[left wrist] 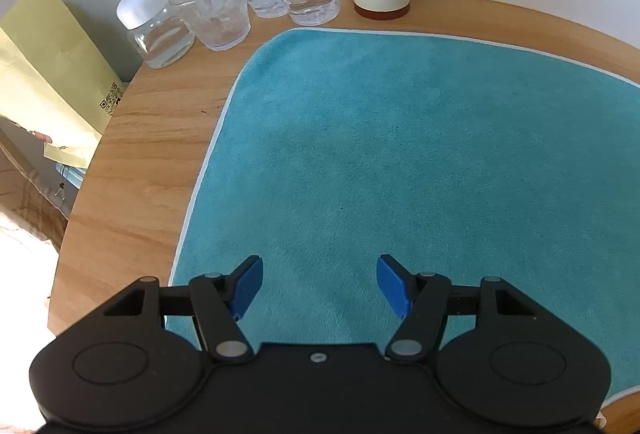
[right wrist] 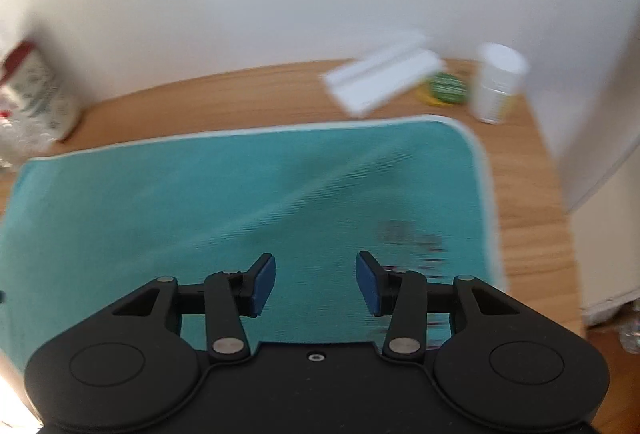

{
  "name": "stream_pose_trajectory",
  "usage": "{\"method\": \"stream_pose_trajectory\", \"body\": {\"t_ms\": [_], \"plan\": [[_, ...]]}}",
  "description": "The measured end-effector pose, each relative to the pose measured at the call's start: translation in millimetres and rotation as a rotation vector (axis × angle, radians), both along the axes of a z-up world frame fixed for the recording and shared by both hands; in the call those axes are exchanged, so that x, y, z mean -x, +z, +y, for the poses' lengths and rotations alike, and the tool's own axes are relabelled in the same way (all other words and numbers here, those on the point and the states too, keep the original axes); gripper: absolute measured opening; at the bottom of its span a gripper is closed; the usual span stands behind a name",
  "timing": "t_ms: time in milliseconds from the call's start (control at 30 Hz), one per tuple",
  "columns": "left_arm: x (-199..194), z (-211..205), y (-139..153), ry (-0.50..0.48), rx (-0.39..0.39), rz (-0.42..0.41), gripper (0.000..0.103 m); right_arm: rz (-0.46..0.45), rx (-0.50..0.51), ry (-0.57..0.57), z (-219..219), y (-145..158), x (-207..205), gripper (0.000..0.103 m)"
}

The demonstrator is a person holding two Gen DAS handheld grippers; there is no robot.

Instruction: Fold towel

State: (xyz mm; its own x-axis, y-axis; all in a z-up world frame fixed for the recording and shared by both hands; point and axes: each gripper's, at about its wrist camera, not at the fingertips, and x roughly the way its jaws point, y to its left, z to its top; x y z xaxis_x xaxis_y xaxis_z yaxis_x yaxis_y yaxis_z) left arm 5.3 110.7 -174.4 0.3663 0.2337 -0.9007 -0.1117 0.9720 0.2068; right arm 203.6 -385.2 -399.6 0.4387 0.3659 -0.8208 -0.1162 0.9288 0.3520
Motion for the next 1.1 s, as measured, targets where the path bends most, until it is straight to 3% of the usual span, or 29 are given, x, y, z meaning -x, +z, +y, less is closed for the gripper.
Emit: {"method": "stream_pose_trajectory", "body": {"t_ms": [400,567,667,833,967,1100], "plan": [[31,15,16,0.104,0.057,-0.036,0.065,-0.152,0.046,0.401,150,52,-5,0.057],[53,42,21,0.286,0.102,-0.044,0.065,-0.200,0.027,0.545,196,68,-13,0.057],[62,53,23,0.391,0.116,-0.068,0.065,-0.207,-0.044,0.628,220,74,-26,0.053],[68,64,16,0.521,0.137,-0.081,0.065,-0.250,-0.059,0.769,267,83,-38,0.045],[68,75,10,0.624,0.173,-0.085,0.065,-0.219,-0.088,0.820,296,86,-49,0.040],[66,80,8,0.652,0.177,-0.089,0.065,-0.164,-0.109,0.834,321,85,-59,0.038]]}}
